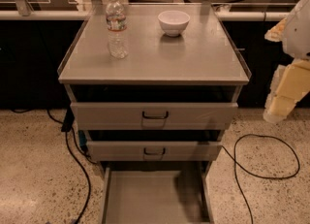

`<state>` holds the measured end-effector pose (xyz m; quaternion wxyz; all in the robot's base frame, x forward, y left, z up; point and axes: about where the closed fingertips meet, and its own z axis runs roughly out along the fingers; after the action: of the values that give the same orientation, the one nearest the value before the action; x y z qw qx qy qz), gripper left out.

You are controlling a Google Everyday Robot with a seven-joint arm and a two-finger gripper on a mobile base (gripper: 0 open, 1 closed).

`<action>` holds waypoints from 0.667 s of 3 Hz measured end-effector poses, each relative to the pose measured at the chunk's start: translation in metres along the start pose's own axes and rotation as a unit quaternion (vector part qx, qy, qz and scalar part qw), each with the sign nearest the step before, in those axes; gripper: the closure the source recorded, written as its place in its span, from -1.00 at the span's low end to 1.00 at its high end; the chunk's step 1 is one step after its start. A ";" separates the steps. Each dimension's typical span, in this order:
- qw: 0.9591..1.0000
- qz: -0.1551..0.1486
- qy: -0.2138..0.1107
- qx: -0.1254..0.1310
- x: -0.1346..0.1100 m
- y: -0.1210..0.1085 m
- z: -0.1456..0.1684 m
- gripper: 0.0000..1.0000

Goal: Place water bottle into bottom drawer

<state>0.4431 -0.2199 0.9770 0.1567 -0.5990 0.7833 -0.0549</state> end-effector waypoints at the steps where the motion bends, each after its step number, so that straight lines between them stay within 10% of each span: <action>1: 1.000 -0.012 -0.001 0.008 0.006 -0.012 0.018 -1.00; 2: 0.999 -0.051 -0.017 0.007 0.002 -0.045 0.065 -1.00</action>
Offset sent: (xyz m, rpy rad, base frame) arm 0.0936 -0.0109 -0.0809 -0.0025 -0.0277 0.1635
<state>0.5044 -0.2271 0.9274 0.1714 -0.6378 0.7486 -0.0579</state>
